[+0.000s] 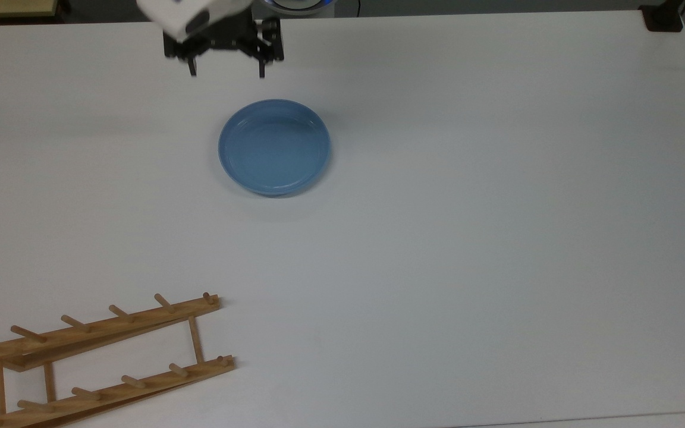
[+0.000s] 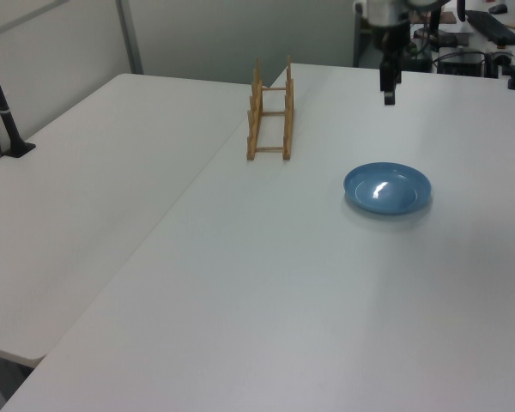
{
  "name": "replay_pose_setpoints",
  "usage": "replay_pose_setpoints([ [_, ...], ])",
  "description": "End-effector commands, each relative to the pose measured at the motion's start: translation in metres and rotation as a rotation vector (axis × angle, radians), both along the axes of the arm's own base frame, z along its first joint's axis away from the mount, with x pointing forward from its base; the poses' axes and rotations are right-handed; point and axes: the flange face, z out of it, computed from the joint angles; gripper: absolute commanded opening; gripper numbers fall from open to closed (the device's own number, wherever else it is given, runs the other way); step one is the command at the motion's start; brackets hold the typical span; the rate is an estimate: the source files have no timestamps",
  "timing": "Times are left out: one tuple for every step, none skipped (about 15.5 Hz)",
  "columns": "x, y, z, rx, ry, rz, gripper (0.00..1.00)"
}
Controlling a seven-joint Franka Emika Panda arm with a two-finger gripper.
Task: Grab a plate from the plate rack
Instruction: 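Open the gripper, release the plate, and raise the gripper away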
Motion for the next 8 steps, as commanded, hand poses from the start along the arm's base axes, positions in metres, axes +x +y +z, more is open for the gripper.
replay_pose_setpoints([
  [-0.0124,-0.0060,0.0059,-0.011,-0.014,-0.027,1.00],
  [-0.0113,-0.0067,0.0063,-0.012,-0.023,-0.048,1.00],
  [-0.0103,-0.0072,0.0083,-0.011,-0.034,-0.095,1.00],
  [-0.0107,-0.0096,0.0082,-0.012,-0.039,-0.150,1.00],
  [-0.0108,-0.0096,0.0074,-0.014,-0.042,-0.182,1.00],
  [-0.0104,-0.0086,0.0066,-0.014,-0.042,-0.193,1.00],
  [-0.0101,-0.0101,0.0058,-0.013,-0.042,-0.196,1.00],
  [-0.0105,-0.0115,0.0066,-0.008,-0.043,-0.200,1.00],
])
